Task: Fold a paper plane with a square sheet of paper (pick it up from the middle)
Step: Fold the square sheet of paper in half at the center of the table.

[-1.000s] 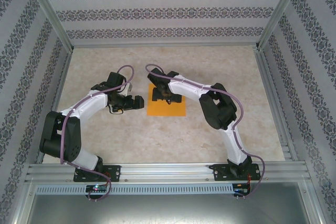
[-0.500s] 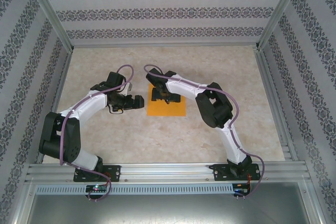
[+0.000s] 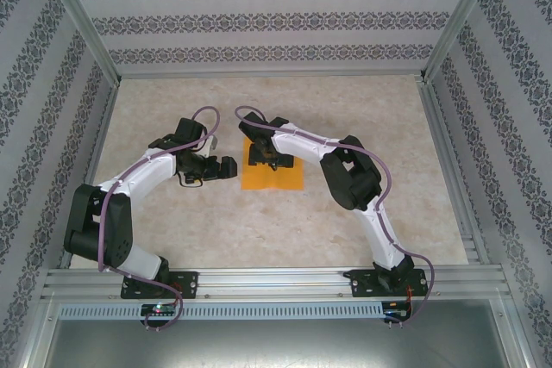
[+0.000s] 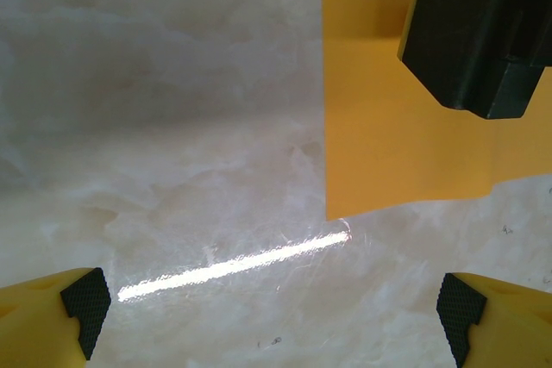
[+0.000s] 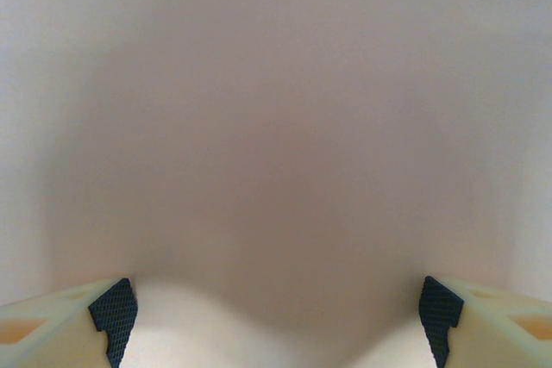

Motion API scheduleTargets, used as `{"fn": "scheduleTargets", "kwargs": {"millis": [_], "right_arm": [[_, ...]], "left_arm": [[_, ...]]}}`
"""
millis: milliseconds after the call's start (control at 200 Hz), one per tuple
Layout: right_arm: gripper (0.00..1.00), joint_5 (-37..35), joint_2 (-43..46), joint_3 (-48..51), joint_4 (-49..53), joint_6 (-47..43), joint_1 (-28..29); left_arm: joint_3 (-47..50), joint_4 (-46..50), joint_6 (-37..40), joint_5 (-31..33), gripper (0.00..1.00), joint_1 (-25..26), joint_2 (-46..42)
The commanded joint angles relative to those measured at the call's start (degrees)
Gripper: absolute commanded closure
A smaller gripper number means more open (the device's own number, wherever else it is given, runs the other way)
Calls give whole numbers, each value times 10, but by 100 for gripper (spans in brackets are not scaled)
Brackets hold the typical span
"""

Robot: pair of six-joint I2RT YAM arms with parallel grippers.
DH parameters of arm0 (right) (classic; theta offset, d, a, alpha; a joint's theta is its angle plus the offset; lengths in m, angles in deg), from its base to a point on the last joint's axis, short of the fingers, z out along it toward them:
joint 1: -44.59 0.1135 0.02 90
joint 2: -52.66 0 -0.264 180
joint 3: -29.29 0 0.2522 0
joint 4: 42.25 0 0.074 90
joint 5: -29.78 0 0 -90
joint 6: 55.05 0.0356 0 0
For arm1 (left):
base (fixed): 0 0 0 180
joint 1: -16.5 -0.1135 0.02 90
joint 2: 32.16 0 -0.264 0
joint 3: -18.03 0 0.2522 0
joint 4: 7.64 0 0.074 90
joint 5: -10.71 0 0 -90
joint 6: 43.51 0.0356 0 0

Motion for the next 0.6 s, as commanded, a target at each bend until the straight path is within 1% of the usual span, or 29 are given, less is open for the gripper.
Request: {"fn": "scheduleTargets", "kwargs": {"millis": [0, 135, 310, 595], "right_arm": [[14, 3, -26, 29, 2, -3, 3], [16, -3, -19, 32, 2, -7, 3], [23, -7, 0, 39, -10, -10, 1], [39, -14, 45, 63, -37, -22, 1]], "left_arm": [[3, -5, -6, -9, 0, -2, 0], [2, -4, -6, -10, 0, 0, 7], [1, -3, -5, -10, 0, 3, 9], [-1, -1, -6, -13, 0, 6, 6]]}}
